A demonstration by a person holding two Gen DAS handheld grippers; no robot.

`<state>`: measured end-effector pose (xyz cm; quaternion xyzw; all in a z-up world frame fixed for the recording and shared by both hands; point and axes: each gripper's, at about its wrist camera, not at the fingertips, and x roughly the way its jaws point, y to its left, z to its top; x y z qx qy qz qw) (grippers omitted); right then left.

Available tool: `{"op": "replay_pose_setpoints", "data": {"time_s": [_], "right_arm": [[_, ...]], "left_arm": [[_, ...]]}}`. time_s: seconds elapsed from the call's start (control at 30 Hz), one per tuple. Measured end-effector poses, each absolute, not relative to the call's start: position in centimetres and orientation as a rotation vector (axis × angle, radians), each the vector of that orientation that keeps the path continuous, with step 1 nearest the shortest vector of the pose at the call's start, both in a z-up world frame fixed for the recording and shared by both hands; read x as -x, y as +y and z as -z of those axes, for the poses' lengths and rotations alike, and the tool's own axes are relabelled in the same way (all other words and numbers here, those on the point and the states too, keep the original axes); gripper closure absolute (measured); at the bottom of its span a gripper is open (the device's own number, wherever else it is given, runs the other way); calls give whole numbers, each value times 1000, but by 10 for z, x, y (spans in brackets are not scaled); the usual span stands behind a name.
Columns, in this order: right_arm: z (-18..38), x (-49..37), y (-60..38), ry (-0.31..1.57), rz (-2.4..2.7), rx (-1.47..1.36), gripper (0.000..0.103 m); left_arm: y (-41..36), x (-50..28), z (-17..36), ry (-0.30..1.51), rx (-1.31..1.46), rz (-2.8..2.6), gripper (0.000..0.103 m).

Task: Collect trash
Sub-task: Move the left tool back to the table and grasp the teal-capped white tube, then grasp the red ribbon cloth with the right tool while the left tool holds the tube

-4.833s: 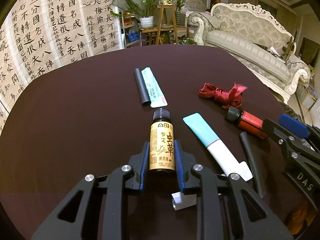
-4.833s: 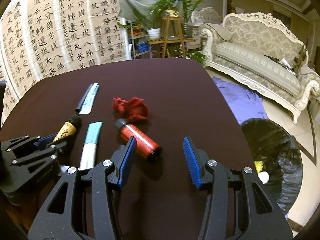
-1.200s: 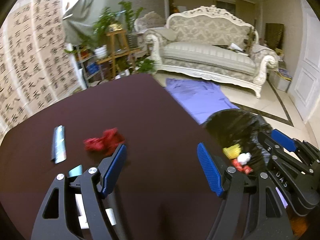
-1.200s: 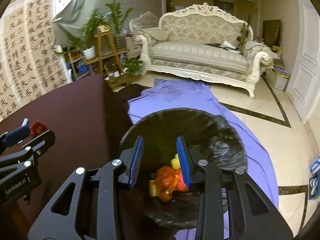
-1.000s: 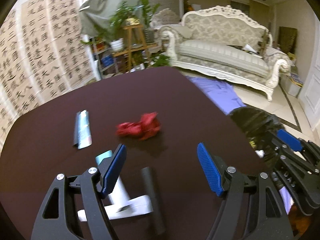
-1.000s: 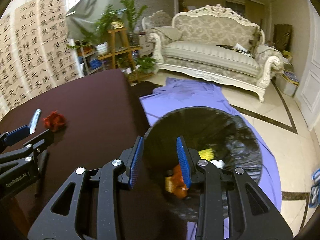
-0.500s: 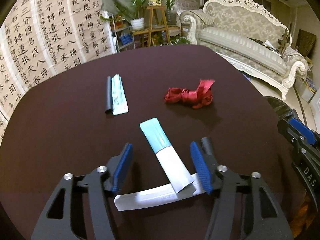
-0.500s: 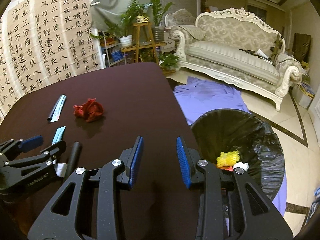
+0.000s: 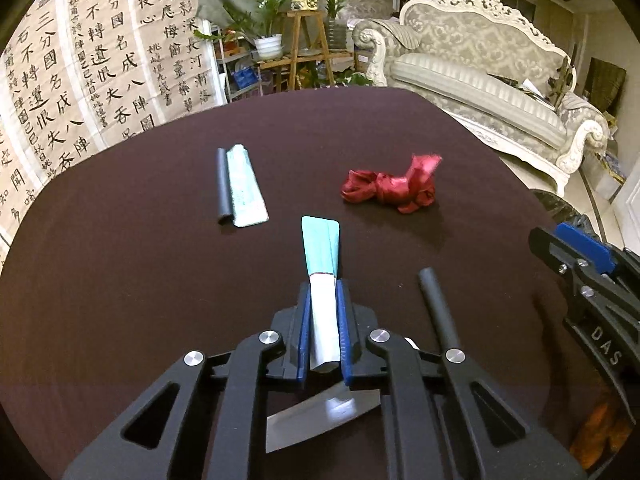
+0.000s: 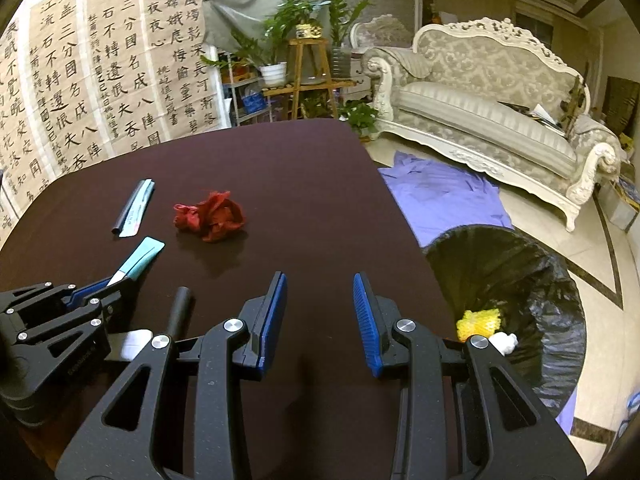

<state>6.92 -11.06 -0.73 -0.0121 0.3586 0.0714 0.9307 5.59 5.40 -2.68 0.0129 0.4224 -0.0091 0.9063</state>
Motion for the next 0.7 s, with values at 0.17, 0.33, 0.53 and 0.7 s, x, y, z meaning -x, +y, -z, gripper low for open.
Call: {"op": "replay_pose_setpoints", "data": {"time_s": [0.17, 0.33, 0.53, 0.7], "right_arm": [[2, -79, -93, 725, -190, 44, 56], [2, -93, -68, 726, -238, 77, 46], [10, -118, -38, 780, -297, 109, 38], [12, -131, -27, 796, -298, 132, 38]], "left_arm": [[70, -57, 16, 839, -16, -3, 90], [92, -63, 14, 830, 6, -43, 90], [117, -70, 14, 821, 9, -88, 90], [128, -74, 17, 829, 18, -100, 90]]}}
